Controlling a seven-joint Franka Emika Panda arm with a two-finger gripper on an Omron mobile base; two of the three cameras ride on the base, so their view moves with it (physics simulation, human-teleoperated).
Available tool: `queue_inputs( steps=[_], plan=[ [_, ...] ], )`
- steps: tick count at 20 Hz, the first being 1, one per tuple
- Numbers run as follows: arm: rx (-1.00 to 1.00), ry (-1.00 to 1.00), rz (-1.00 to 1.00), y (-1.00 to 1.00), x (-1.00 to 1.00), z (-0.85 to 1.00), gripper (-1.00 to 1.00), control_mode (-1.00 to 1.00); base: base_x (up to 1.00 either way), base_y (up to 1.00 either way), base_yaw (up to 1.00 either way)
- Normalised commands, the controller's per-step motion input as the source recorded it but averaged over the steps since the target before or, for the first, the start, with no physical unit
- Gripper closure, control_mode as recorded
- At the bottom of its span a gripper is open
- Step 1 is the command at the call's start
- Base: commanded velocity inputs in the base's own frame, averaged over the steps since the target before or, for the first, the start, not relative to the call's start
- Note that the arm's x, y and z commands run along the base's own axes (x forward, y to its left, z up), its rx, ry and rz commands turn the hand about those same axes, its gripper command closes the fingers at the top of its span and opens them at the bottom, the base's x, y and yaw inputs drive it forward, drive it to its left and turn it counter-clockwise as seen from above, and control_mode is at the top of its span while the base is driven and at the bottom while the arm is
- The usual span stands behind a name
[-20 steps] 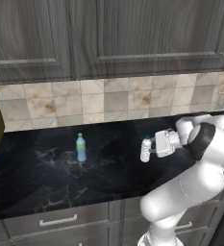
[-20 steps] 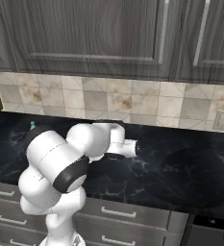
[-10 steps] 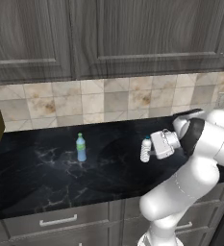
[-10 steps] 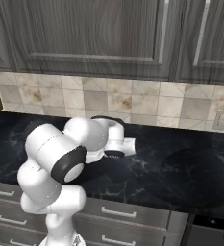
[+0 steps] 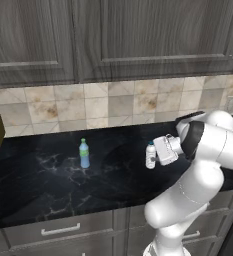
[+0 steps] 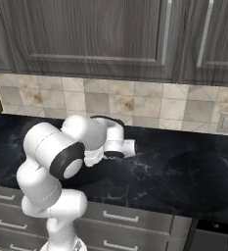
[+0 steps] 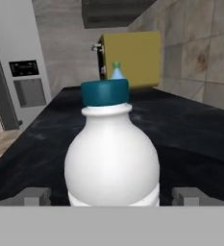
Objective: Take the bottled waters from the counter and place them in the freezer to freeze. Close the freezer door after placing the bottles.
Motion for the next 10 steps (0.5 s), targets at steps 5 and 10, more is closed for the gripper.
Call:
queue_inputs(
  steps=[5, 10],
  plan=[
    [0.0, 0.0, 0.01, 0.12, 0.0, 0.0, -1.0, -1.0, 0.0, 0.0, 0.0],
    [0.0, 0.0, 0.01, 0.05, 0.0, 0.0, 1.0, -1.0, 0.0, 0.0, 0.0]
  ],
)
